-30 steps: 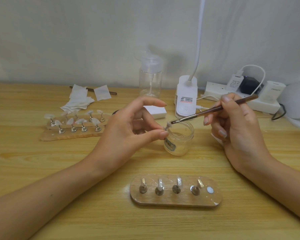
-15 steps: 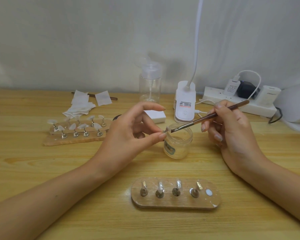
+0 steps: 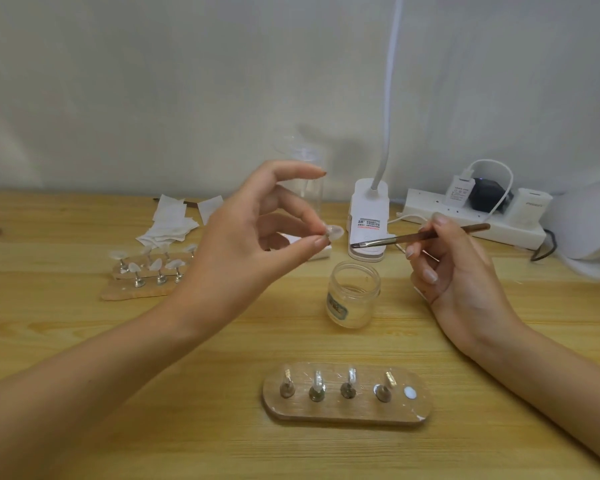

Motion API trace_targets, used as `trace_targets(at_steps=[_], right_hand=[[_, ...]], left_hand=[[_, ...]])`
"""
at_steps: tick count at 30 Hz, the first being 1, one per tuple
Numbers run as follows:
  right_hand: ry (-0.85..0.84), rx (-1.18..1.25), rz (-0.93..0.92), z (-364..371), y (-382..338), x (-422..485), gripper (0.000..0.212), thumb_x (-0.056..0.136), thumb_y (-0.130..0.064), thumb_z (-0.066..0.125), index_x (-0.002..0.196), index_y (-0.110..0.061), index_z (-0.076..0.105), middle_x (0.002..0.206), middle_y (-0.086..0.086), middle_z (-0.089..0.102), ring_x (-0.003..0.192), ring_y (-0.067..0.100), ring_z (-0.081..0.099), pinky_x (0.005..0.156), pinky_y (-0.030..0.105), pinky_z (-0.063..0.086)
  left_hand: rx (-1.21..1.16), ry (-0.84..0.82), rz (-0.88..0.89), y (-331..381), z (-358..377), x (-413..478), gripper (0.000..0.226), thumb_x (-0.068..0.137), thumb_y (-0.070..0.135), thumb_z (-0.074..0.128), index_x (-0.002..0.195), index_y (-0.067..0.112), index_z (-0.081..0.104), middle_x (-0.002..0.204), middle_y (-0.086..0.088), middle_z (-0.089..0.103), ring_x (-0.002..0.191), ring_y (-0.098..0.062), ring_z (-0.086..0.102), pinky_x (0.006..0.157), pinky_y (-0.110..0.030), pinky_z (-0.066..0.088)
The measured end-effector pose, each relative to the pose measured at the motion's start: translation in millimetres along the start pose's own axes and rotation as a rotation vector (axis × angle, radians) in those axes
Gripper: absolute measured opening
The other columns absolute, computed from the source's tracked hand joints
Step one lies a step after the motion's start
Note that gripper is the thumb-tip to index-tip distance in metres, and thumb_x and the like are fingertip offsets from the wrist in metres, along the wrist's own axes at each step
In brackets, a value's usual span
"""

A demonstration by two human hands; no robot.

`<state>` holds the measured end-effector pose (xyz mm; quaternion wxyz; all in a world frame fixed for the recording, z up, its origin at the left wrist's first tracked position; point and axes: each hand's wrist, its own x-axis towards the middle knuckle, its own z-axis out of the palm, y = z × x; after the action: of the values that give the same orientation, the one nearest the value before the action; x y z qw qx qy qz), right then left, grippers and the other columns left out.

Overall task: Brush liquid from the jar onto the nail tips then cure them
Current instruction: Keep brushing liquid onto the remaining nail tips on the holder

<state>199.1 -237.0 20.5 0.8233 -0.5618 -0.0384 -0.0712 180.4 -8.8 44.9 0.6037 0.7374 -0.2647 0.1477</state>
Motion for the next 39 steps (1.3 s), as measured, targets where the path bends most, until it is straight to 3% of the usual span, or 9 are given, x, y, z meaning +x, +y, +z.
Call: trace_targets(at_steps=[6, 11, 17, 21, 28, 35, 39], right_hand=[[-0.025, -0.011, -0.012, 0.0, -1.7, -3.0, 0.010, 0.085, -0.026, 0.062, 0.082, -0.024, 0.053, 0.062, -0.002, 0.058, 0.044, 0.006, 0.038, 0.044, 0.015, 0.035], [-0.023, 0.016, -0.014, -0.8, -1.3, -1.9, 0.012, 0.085, -0.026, 0.062, 0.081, -0.022, 0.052, 0.058, -0.002, 0.054, 0.041, 0.005, 0.035, 0.041, 0.014, 0.032], [-0.031, -0.006, -0.011, -0.1, -0.9, -0.4, 0.023, 0.079, -0.037, 0.065, 0.073, -0.023, 0.048, 0.056, -0.005, 0.049, 0.040, 0.004, 0.034, 0.041, 0.014, 0.031], [-0.036, -0.008, -0.011, -1.1, 0.1, 0.6, 0.020, 0.083, -0.034, 0.063, 0.074, -0.023, 0.048, 0.054, -0.005, 0.048, 0.040, 0.005, 0.032, 0.041, 0.015, 0.030], [-0.106, -0.051, -0.009, -2.6, 1.5, 0.5, 0.019, 0.085, -0.036, 0.059, 0.077, -0.020, 0.051, 0.055, -0.003, 0.053, 0.039, 0.006, 0.036, 0.040, 0.015, 0.033], [-0.162, -0.075, -0.005, -1.8, 2.5, 0.6, 0.014, 0.082, -0.030, 0.058, 0.078, -0.020, 0.049, 0.055, -0.001, 0.054, 0.039, 0.007, 0.034, 0.040, 0.016, 0.031], [-0.188, -0.097, -0.023, -0.2, 3.5, -0.2, 0.016, 0.085, -0.030, 0.056, 0.074, -0.021, 0.049, 0.057, 0.000, 0.058, 0.039, 0.007, 0.035, 0.042, 0.016, 0.031]], left_hand=[[0.217, -0.011, 0.149, -7.2, 7.8, -0.1, 0.051, 0.089, 0.005, 0.073, 0.132, 0.024, 0.054, 0.091, 0.012, 0.067, 0.094, -0.014, 0.069, 0.066, -0.021, 0.050], [0.409, 0.016, 0.258, -21.3, 12.5, -10.7, 0.055, 0.088, 0.005, 0.074, 0.132, 0.026, 0.050, 0.090, 0.018, 0.066, 0.085, 0.010, 0.061, 0.067, -0.017, 0.050], [0.266, 0.002, 0.154, -27.5, 10.9, -14.7, 0.056, 0.088, 0.008, 0.073, 0.134, 0.030, 0.050, 0.094, 0.015, 0.068, 0.094, -0.011, 0.069, 0.068, -0.019, 0.054], [0.239, -0.019, 0.120, -27.8, 9.9, -15.2, 0.056, 0.088, 0.007, 0.074, 0.134, 0.029, 0.051, 0.093, 0.014, 0.068, 0.095, -0.011, 0.070, 0.065, -0.017, 0.053], [0.174, -0.039, 0.088, -29.1, 10.5, -15.1, 0.055, 0.087, 0.008, 0.073, 0.132, 0.031, 0.052, 0.092, 0.010, 0.069, 0.093, -0.012, 0.070, 0.060, -0.024, 0.057], [0.150, -0.074, 0.047, -31.7, 10.0, -14.6, 0.056, 0.087, 0.004, 0.075, 0.135, 0.021, 0.053, 0.088, 0.008, 0.069, 0.089, -0.014, 0.071, 0.067, -0.027, 0.057], [0.134, -0.069, 0.032, -31.2, 10.8, -13.8, 0.056, 0.085, 0.001, 0.076, 0.133, 0.020, 0.054, 0.084, 0.007, 0.069, 0.089, -0.014, 0.071, 0.066, -0.037, 0.057]])
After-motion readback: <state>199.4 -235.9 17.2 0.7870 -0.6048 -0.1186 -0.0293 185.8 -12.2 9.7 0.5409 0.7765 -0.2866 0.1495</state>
